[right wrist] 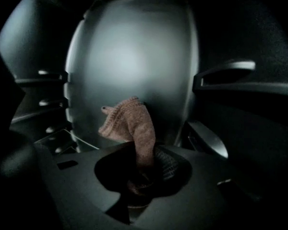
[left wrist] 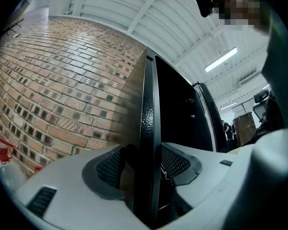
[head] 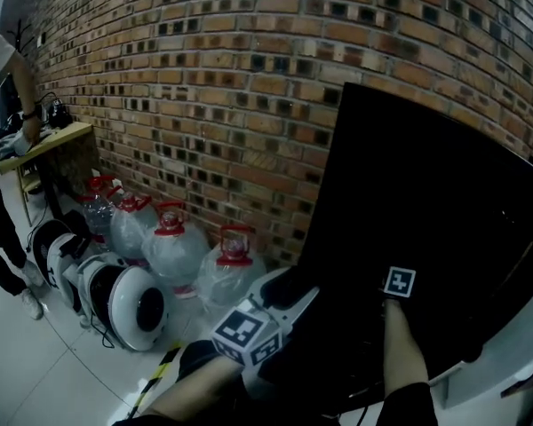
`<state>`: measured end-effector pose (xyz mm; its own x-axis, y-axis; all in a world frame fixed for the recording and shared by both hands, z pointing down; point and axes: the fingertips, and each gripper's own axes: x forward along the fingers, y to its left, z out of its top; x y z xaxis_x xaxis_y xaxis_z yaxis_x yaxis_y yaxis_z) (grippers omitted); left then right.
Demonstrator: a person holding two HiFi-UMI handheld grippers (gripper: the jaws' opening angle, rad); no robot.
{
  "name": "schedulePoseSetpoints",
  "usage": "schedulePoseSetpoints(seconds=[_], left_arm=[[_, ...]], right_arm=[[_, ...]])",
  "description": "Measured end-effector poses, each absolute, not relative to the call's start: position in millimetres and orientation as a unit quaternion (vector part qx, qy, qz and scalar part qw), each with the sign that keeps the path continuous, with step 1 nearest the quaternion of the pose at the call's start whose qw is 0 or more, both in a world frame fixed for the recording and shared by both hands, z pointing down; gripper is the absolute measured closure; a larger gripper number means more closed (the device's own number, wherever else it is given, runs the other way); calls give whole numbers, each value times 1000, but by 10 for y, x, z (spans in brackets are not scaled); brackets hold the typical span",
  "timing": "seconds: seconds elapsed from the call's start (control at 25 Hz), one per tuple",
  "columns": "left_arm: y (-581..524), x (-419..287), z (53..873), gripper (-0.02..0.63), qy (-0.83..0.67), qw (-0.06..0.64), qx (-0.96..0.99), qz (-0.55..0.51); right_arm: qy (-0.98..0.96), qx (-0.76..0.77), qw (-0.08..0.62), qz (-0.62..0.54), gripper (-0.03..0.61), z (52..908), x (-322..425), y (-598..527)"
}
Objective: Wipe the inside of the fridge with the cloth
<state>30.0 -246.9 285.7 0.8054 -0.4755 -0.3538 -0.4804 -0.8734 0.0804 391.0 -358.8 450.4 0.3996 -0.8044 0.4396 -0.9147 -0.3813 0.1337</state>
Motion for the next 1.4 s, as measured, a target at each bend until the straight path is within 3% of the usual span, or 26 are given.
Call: schedulePoseSetpoints(seconds=[0.36, 0.6, 0.72, 0.92, 1.0, 1.12, 1.4], left_arm=[[-2414, 180, 2861, 382, 259, 7, -947, 189], [-2192, 53, 2933, 368, 261, 1, -944, 201], [-1966, 8, 2916, 367, 255, 15, -945, 204], [-1317, 407, 2994, 367, 140, 20, -976, 165], [-1092, 660, 3060, 277, 59, -23, -988, 142], [-788, 873, 3009, 265, -23, -60, -987, 146], [-348, 1037, 2896, 267, -89, -46, -984, 144]], right_arm=[[-648, 738, 111, 151, 505, 4298, 3225, -3301], [-788, 596, -3, 154, 505, 3795, 2291, -2674], [-823, 547, -28, 154, 505, 3647, 2034, -2336], [-864, 475, -74, 153, 505, 3377, 1634, -1697], [-880, 440, -89, 154, 505, 3269, 1466, -1417], [-897, 413, -78, 140, 505, 3206, 1280, -1029], [-910, 399, -12, 107, 503, 3318, 1059, -506]])
